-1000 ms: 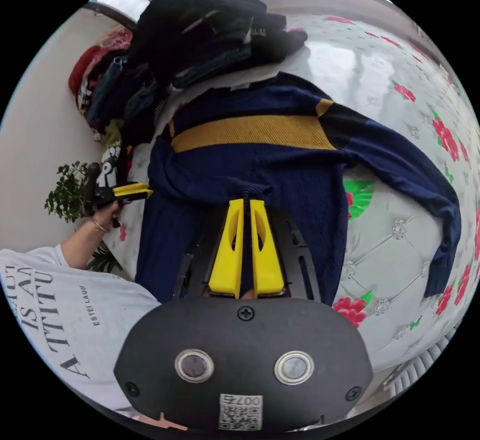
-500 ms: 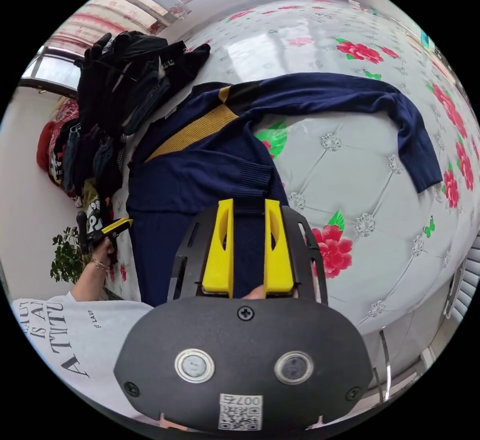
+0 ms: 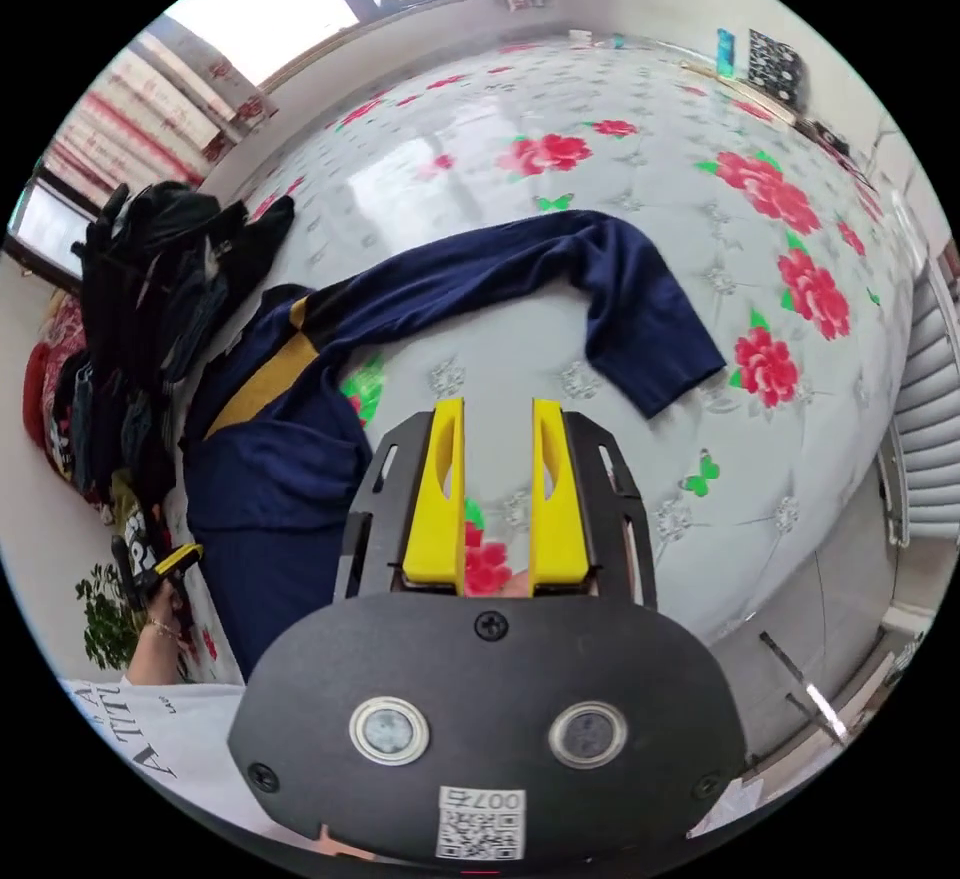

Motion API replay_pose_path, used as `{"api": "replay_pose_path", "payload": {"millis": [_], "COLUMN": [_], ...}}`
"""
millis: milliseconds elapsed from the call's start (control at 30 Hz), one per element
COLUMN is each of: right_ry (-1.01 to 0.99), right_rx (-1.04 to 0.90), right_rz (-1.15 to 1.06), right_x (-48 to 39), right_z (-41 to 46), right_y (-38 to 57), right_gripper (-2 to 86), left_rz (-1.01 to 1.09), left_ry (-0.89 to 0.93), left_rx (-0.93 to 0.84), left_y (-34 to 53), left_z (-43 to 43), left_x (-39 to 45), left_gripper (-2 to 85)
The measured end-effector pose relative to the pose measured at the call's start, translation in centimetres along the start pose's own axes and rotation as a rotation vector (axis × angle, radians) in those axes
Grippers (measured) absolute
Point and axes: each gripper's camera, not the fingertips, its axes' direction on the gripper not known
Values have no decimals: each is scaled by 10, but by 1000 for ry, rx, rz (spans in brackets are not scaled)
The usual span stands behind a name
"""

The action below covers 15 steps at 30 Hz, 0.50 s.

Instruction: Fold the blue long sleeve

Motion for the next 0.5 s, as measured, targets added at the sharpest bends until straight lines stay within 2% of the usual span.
{"api": "replay_pose_path", "payload": {"millis": [133, 233, 367, 500], "right_ry": [103, 127, 127, 246], "right_rx": [57, 39, -27, 19], "right_rz": [166, 205, 258, 281], "right_x": [64, 91, 110, 104], "right_z": [-11, -3, 20, 26], "right_y": [-6, -8, -12, -10], "right_gripper": [90, 91, 75, 30], "left_rz": [-4, -2, -27, -106], "left_ry": [-17, -42, -65, -40], "left_rx": [0, -11, -23, -12], "left_y": [1, -1, -3, 0], "left_z": [-1, -3, -8, -15], "left_x": [-8, -12, -20, -39], "left_gripper": [-4, -7, -4, 5]}}
